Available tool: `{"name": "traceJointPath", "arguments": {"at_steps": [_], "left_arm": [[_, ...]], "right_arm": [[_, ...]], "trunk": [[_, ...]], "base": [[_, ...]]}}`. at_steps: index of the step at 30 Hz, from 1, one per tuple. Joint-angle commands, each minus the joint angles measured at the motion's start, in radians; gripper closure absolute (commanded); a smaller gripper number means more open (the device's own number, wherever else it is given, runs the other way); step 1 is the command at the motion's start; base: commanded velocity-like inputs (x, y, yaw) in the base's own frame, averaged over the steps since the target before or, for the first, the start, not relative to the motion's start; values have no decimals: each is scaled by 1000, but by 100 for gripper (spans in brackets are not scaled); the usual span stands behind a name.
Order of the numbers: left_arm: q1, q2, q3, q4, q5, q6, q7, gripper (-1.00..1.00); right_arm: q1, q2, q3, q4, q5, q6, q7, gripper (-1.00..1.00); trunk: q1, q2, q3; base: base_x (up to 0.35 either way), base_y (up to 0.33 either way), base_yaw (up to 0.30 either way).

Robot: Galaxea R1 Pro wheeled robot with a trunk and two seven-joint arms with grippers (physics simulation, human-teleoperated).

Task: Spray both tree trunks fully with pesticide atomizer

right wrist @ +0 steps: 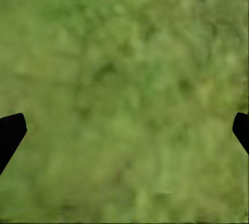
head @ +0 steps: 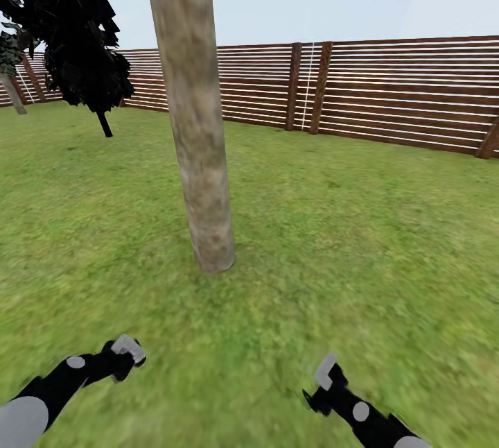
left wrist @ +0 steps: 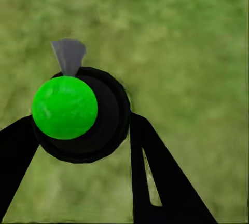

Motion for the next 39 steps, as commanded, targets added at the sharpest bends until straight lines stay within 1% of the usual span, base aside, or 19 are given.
{"name": "traceJointPath", "arguments": {"at_steps": [1, 2, 3, 4, 5, 6, 7, 8, 9, 12, 16, 17, 18, 20, 22, 26, 32, 39], "left_arm": [[-2, -27, 29, 4, 1, 52, 42, 100], [-4, -63, 56, 0, 6, 172, 66, 100], [-8, -90, 65, -6, 7, 264, 73, 100], [-12, -123, 69, -16, 7, 347, 77, 100], [-15, -154, 71, -32, 7, 420, 79, 100], [-25, -190, 76, -100, 11, 556, 79, 100], [-36, -196, 76, -188, 104, 717, 78, 100], [-53, -192, 75, -195, 129, 748, 78, 100], [-66, -190, 75, -197, 135, 771, 78, 100], [-87, -187, 76, -200, 141, 831, 78, 100], [-113, -194, 74, -205, 143, 856, 78, 100], [-119, -198, 73, -222, 144, 878, 78, 100], [-126, -201, 71, -253, 143, 919, 78, 100], [-131, -203, 70, -341, 143, 1011, 78, 100], [-130, -203, 69, -409, 143, 1048, 78, 100], [-132, -202, 68, -437, 143, 1060, 78, 100], [-128, -202, 67, -439, 138, 1061, 78, 100], [-131, -191, 69, -440, 134, 1061, 80, 100]], "right_arm": [[-1, 0, -1, 50, -21, -14, -125, -100], [4, 3, -6, 90, -49, -57, -264, -100], [15, 2, -8, 105, -75, -105, -343, -100], [29, 1, -11, 114, -109, -157, -402, -100], [41, -1, -17, 119, -162, -196, -442, -100], [68, -2, -29, 124, -331, -238, -479, -100], [111, -3, -31, 130, -419, -269, -487, -100], [115, -3, -31, 131, -424, -279, -487, -100], [116, -3, -31, 130, -426, -282, -487, -100], [117, -3, -31, 131, -428, -284, -487, -100], [117, 3, -34, 131, -435, -282, -489, -100], [117, 5, -34, 131, -436, -282, -489, -100], [117, 5, -34, 131, -436, -282, -489, -100], [117, 6, -35, 131, -436, -282, -489, -100], [117, 6, -34, 131, -436, -282, -489, -100], [117, 7, -34, 131, -436, -282, -489, -100], [117, 8, -35, 131, -436, -282, -489, -100], [117, 8, -34, 131, -436, -282, -489, -100]], "trunk": [[0, 0, -1], [0, 0, -1], [0, 0, -1], [0, 0, -1], [0, 0, -1], [0, 0, -1], [0, 0, -1], [0, 0, -1], [0, 0, -1], [0, 0, -1], [0, 0, -1], [0, 0, -1], [0, 0, -1], [0, 0, -1], [0, 0, -1], [0, 0, -1], [0, 0, -1], [0, 0, -1]], "base": [[0, 0, 0], [0, 0, 0], [0, 0, 0], [0, 0, 0], [0, 0, 0], [0, 0, 0], [0, 0, 0], [0, 0, 0], [0, 0, 0], [0, 0, 0], [0, 0, 0], [8, 0, 0], [95, 0, 0], [239, 0, 0], [310, -27, 0], [295, -127, -63], [227, -187, -265], [-194, -166, -292]]}}
